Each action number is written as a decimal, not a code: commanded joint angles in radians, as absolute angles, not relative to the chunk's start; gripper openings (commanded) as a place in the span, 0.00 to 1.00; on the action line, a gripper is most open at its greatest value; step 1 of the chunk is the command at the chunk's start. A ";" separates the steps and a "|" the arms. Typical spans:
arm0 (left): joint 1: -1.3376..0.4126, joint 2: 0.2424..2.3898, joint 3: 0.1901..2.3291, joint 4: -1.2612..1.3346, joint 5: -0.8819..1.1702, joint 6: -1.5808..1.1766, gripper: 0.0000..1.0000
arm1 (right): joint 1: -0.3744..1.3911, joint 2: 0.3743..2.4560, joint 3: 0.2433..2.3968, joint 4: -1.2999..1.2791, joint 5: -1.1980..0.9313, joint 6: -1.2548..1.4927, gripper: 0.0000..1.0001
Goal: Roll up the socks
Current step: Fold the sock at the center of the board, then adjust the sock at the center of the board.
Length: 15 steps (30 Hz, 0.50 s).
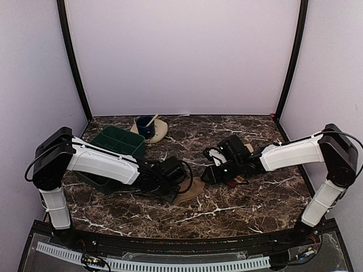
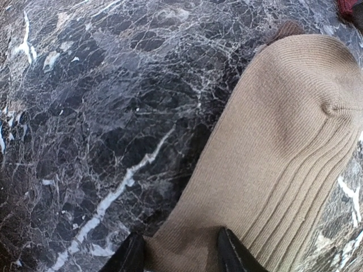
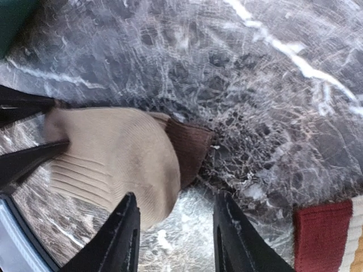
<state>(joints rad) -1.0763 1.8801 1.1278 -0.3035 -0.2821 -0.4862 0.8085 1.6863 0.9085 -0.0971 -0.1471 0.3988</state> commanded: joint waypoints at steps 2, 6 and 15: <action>-1.080 1.916 1.155 -0.421 -0.282 -0.521 0.45 | 0.804 1.529 0.752 0.155 -0.104 0.691 0.41; -1.080 1.918 1.168 -0.451 -0.280 -0.539 0.44 | 0.808 1.450 0.584 0.410 -0.090 0.941 0.41; -1.080 1.916 1.177 -0.467 -0.238 -0.568 0.44 | 0.878 1.554 0.397 0.856 -0.081 1.344 0.47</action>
